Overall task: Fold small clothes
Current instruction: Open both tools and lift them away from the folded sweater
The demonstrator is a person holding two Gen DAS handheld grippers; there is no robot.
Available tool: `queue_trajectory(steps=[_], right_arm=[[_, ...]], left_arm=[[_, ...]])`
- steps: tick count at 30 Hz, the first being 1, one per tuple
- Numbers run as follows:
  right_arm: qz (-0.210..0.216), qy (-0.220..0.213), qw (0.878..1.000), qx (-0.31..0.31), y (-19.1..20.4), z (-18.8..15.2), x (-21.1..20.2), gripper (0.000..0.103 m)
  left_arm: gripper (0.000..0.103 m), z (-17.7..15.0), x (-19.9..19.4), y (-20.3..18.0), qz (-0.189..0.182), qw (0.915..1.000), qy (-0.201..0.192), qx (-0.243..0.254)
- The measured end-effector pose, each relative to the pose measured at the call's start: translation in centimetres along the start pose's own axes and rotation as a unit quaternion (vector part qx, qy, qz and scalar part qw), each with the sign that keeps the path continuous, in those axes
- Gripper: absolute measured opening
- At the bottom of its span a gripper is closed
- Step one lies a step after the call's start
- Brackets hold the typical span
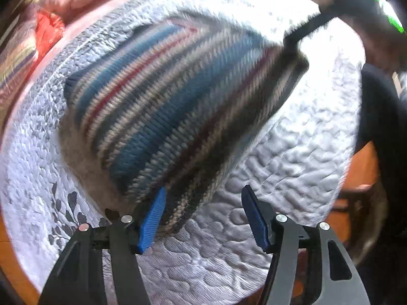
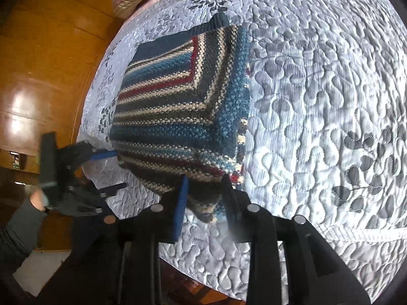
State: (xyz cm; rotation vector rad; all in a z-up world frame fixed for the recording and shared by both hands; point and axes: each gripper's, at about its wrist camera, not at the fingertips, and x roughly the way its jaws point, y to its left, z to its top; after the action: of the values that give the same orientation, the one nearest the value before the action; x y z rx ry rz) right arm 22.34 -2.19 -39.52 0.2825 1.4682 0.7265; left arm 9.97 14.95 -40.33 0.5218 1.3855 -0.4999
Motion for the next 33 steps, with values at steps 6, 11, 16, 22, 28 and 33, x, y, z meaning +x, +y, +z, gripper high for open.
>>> queue_trajectory(steps=[6, 11, 16, 22, 28, 33], right_arm=[[0.007, 0.002, 1.000, 0.002, -0.1, 0.1, 0.5, 0.036], [0.014, -0.011, 0.999, 0.034, -1.3, 0.4, 1.3, 0.015], [0.021, -0.008, 0.998, 0.064, -3.1, 0.4, 2.1, 0.014], [0.021, -0.023, 0.999, 0.029, -1.0, 0.2, 0.6, 0.018], [0.015, -0.029, 0.999, -0.013, 2.3, -0.2, -0.2, 0.019], [-0.005, -0.008, 0.999, -0.048, 4.1, -1.4, 2.0, 0.023]], left_arm=[[0.005, -0.7, 1.0, 3.3, -0.054, 0.9935, 0.002, -0.100], [0.003, -2.9, -0.1, 0.5, 0.015, 0.9997, -0.018, 0.005], [0.000, -5.1, 3.0, -3.4, 0.062, 0.9878, 0.040, 0.137], [0.000, -4.1, -1.1, -3.0, 0.039, 0.9925, -0.012, 0.115], [0.009, -2.0, -2.3, -3.7, 0.096, 0.9837, -0.069, 0.135], [0.000, -2.7, 1.0, -4.0, 0.081, 0.9857, -0.009, 0.148]])
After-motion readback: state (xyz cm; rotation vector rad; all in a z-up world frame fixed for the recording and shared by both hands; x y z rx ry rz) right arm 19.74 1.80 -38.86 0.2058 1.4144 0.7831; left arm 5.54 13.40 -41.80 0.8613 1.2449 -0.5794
